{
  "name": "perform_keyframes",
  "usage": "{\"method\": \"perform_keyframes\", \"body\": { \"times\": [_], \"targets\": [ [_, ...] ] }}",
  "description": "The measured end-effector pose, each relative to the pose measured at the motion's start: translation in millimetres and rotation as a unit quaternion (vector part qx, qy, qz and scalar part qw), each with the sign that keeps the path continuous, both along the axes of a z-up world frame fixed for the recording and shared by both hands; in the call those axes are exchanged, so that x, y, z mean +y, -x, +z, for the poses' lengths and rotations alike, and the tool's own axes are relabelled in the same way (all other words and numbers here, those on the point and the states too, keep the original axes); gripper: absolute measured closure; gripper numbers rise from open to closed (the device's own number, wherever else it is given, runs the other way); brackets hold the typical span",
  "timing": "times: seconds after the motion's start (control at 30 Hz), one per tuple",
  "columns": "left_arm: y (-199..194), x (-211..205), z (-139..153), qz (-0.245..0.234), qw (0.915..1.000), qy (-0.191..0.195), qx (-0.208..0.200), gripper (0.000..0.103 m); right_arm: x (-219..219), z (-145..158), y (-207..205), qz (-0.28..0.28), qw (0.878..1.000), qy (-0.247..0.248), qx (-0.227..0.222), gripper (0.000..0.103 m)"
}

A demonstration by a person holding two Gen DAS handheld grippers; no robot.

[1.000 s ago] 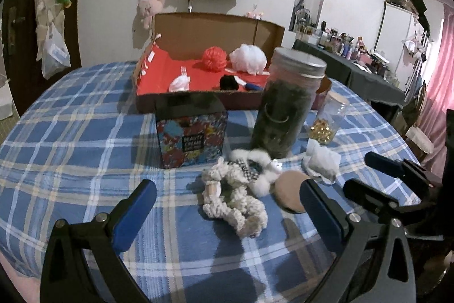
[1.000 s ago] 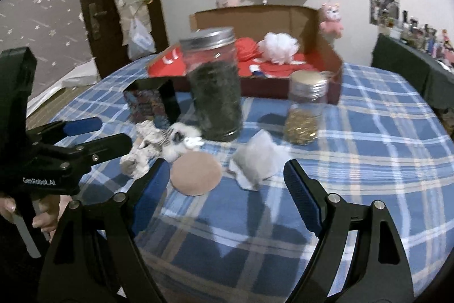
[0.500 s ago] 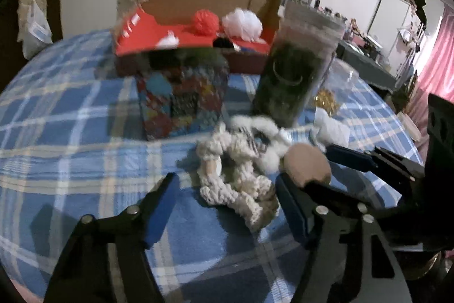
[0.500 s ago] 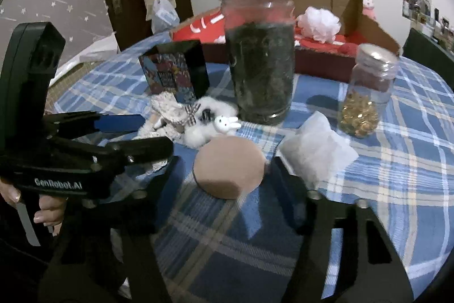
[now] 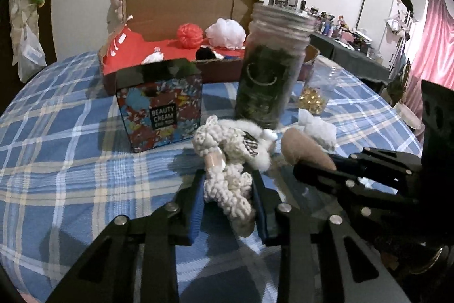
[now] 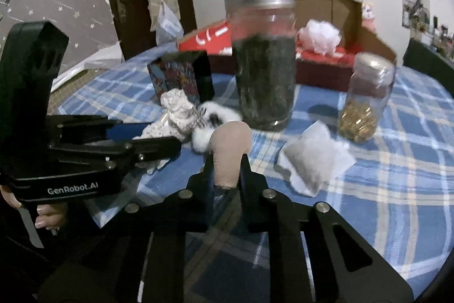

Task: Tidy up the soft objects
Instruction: 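Grasp the white rope toy with the left tool while the right tool grasps the beige pad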

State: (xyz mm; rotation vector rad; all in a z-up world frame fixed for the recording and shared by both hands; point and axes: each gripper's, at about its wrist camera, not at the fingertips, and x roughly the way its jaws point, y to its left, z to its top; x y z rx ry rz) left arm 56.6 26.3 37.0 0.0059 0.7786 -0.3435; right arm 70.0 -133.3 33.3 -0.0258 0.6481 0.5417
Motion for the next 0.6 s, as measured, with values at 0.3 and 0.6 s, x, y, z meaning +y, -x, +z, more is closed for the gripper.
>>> {"method": "perform_keyframes", "body": {
  "times": [0.3, 0.6],
  "targets": [
    [12, -6, 23, -0.01, 0.9994, 0.003, -0.032, 0.071, -10, 18, 7, -0.017, 1.0, -0.005, -0.018, 0.089],
    [15, -8, 36, -0.014, 0.9989, 0.005, -0.045, 0.071, -21, 28, 7, -0.036, 0.999, -0.008, -0.026, 0.089]
  ]
}}
